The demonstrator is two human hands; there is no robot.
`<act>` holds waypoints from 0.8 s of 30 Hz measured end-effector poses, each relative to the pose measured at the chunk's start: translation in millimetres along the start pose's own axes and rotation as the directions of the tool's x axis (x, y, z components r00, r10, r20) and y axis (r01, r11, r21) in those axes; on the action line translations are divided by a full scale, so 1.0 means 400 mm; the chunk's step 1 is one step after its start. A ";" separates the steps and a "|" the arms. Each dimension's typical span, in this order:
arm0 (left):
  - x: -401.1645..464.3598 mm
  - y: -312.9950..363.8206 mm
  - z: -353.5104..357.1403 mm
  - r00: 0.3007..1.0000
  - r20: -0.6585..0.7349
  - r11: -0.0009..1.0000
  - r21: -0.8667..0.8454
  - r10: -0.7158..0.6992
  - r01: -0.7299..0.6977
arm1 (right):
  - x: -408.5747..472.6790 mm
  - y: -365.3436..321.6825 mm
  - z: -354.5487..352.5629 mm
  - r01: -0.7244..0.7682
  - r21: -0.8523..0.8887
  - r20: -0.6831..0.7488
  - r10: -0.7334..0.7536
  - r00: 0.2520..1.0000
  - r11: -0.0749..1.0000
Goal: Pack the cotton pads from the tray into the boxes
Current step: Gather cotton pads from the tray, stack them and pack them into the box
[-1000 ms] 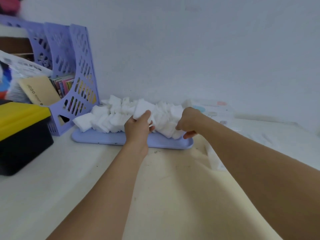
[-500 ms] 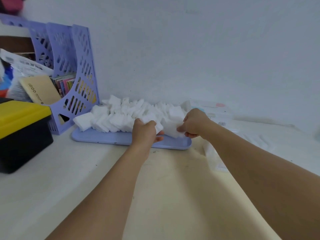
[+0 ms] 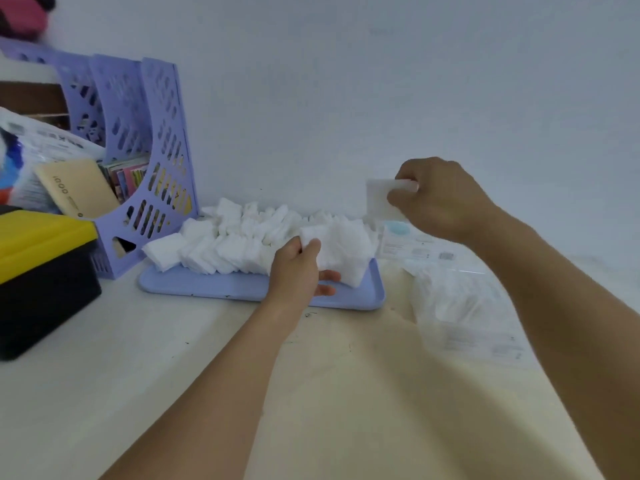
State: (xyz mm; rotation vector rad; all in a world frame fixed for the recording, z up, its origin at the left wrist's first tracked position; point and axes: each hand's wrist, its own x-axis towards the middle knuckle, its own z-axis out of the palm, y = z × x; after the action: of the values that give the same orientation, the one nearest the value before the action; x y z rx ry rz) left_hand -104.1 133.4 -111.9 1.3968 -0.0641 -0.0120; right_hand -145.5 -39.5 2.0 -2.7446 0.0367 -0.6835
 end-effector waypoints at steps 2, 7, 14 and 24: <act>-0.010 0.006 0.008 0.997 0.078 1.000 0.020 -0.021 0.020 | -0.021 -0.016 -0.049 0.010 0.301 0.231 -0.083 0.969 0.954; -0.036 0.009 0.023 0.958 0.273 0.992 0.110 -0.088 0.060 | -0.054 0.005 0.010 0.091 0.475 0.471 -0.340 0.814 0.875; -0.052 0.026 0.029 0.980 0.200 0.977 0.213 -0.018 -0.026 | -0.033 0.055 0.046 0.181 0.399 0.448 -0.363 0.817 0.899; -0.066 0.019 0.043 0.968 0.236 0.992 0.118 -0.081 0.054 | -0.026 0.069 0.059 0.128 0.480 0.314 -0.307 0.899 0.868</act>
State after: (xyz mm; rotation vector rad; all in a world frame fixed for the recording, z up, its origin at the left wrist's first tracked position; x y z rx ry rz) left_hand -131.7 119.0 -102.5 1.5031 -0.2214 -0.2382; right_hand -142.3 -57.8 -30.9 -2.3886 -0.4759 -0.1591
